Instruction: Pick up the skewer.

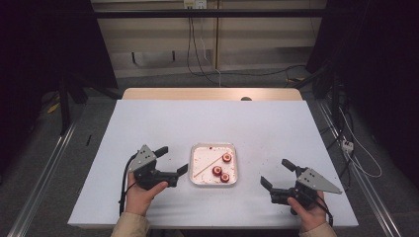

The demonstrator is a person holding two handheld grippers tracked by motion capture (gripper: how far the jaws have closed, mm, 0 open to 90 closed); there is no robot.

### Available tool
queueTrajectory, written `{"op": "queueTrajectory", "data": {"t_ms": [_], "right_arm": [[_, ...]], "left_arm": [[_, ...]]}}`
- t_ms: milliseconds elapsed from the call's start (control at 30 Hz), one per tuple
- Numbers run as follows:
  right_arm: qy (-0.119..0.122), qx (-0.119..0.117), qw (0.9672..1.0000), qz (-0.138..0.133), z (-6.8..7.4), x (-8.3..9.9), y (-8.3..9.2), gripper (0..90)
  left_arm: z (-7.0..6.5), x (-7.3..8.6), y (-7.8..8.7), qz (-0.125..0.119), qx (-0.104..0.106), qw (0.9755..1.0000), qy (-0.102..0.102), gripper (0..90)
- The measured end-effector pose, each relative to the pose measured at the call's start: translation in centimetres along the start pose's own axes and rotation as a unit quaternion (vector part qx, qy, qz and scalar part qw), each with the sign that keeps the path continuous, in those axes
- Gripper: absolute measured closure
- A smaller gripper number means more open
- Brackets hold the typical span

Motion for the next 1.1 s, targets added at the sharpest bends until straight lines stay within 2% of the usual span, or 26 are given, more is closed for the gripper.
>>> {"op": "queueTrajectory", "data": {"t_ms": [200,367,433,533,767,900,1000,1100], "right_arm": [[0.002,-0.001,1.0000,-0.001,0.0,0.0,0.0,2.6],[-0.004,0.003,1.0000,-0.003,0.0,-0.1,0.1,2.6],[-0.002,0.005,1.0000,-0.004,-0.1,-0.1,0.1,2.6],[-0.004,0.005,1.0000,-0.005,-0.2,-0.1,0.1,2.6],[-0.003,0.003,1.0000,-0.004,-0.2,-0.2,0.1,2.6],[-0.014,0.005,0.9999,-0.007,-0.4,-0.3,0.0,2.6],[-0.008,0.007,0.9999,-0.007,-0.6,-0.4,0.1,2.6],[-0.014,0.009,0.9998,-0.008,-0.7,-0.4,0.1,2.6]], "left_arm": [[-0.4,0.1,-1.0,0.017,-0.001,0.9999,-0.003,3.1],[-0.8,0.1,-1.8,0.020,0.012,0.9997,-0.003,3.0],[-0.9,0.1,-2.1,0.027,0.010,0.9995,-0.011,3.0],[-1.0,0.2,-2.8,0.037,0.006,0.9993,-0.001,3.0],[-1.4,0.0,-3.7,0.044,0.011,0.9990,-0.005,4.2],[-1.6,-0.2,-4.3,0.051,0.015,0.9985,-0.011,4.7],[-1.8,-0.1,-4.7,0.059,0.022,0.9979,-0.013,6.4],[-1.9,-0.2,-4.9,0.064,0.018,0.9977,-0.013,10.9]]}}
Point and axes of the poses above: each handheld gripper's, and its own axes: y roughly backward along the jaws, x roughly out of its underside, z roughly to its left, the point moved 6 cm from there along -y, roughly forward along the jaws, and after that the axes turned 6 degrees about x, right-handed, at the moved point
